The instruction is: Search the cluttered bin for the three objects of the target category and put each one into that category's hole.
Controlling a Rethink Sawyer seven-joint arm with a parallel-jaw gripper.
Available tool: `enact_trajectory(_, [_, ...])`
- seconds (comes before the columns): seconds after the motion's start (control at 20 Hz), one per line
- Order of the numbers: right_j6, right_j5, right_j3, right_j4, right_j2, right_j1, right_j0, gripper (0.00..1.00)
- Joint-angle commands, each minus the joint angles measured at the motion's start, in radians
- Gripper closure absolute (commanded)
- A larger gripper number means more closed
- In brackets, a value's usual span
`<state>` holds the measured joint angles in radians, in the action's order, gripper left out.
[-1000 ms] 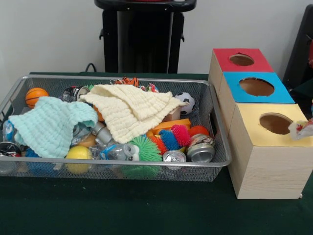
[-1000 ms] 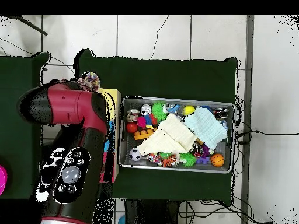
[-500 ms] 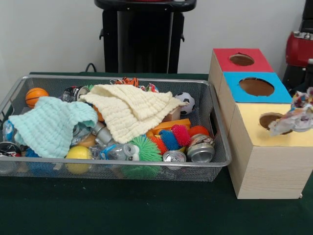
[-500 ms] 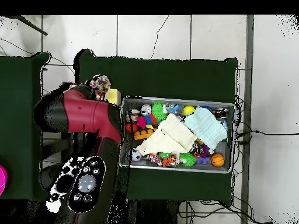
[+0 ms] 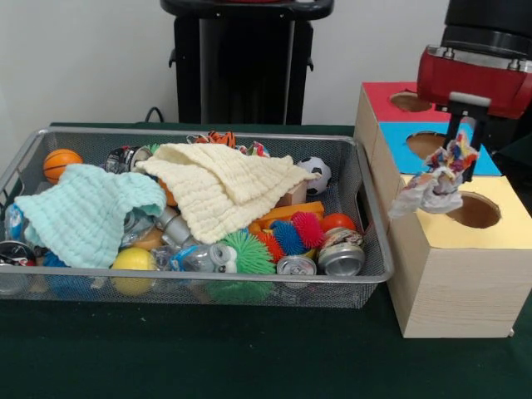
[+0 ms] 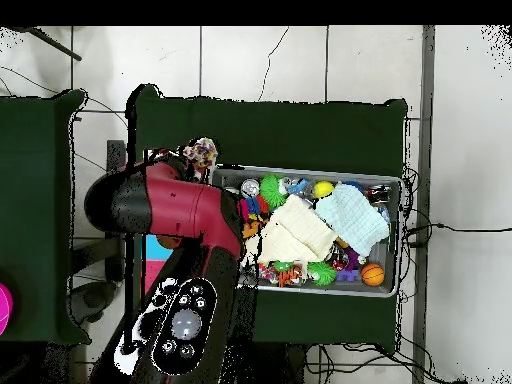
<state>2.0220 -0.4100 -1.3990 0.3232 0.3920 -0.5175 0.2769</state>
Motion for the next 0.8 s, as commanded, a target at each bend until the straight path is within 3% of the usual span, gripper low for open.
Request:
enact_trajectory(0.05, [0.081, 0.01, -0.106, -0.061, -0.109, 0.009, -0.006, 1.0])
enact_trajectory(0.5, [0.244, -0.026, -0.004, -0.026, 0.005, 0.123, 0.136, 1.0])
enact_trajectory(0.8, [0.264, -0.027, 0.025, 0.008, 0.029, 0.162, 0.174, 1.0])
